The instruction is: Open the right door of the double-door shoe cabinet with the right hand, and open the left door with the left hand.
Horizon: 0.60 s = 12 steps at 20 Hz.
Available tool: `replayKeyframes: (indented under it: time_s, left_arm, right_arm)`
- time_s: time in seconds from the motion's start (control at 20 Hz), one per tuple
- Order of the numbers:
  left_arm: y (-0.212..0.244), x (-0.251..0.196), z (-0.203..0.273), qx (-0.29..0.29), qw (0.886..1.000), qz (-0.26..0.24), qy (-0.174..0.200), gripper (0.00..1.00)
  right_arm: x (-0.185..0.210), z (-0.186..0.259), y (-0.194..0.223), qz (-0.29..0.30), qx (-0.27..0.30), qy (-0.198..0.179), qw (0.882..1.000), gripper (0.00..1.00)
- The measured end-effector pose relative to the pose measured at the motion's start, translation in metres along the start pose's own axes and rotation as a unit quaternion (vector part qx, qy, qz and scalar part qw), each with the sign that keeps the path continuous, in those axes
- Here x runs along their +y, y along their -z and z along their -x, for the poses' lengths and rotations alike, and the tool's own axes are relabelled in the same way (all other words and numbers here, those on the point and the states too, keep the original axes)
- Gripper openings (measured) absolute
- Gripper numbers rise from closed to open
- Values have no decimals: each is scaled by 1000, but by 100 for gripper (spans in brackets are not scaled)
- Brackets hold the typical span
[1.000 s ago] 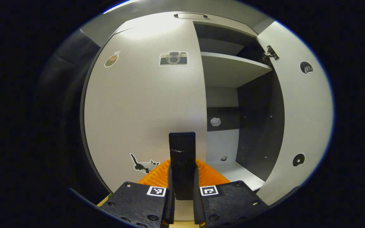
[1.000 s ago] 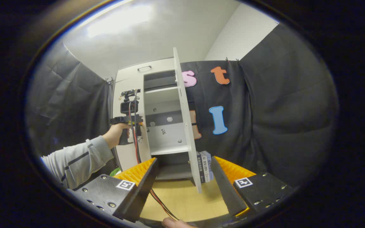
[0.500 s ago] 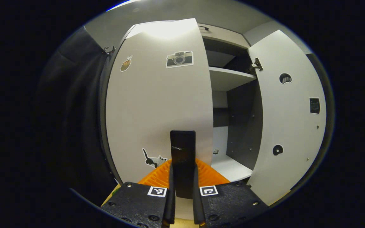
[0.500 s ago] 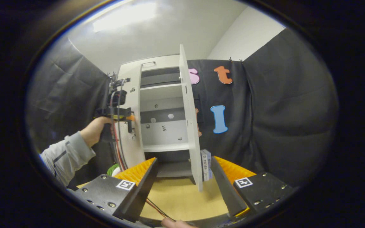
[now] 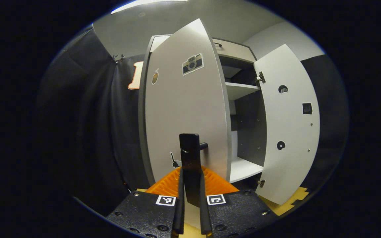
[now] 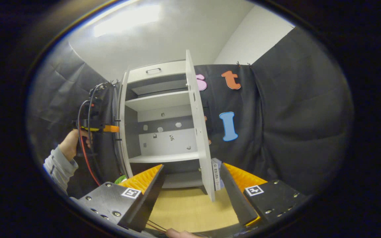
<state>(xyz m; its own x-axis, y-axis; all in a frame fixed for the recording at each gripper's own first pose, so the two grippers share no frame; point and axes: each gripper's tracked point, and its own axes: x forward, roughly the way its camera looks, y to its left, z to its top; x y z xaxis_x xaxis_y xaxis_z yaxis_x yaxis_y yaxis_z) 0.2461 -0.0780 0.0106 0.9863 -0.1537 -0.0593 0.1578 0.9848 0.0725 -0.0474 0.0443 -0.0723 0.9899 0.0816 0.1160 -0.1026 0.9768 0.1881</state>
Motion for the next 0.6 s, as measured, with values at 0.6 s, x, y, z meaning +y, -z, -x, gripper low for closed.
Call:
replayKeyframes:
  time_s: [0.6]
  left_arm:
    - [0, 17, 9, 3, 1000, -4, -14, 13]
  right_arm:
    - [15, -11, 21, 8, 21, -7, 1000, 98]
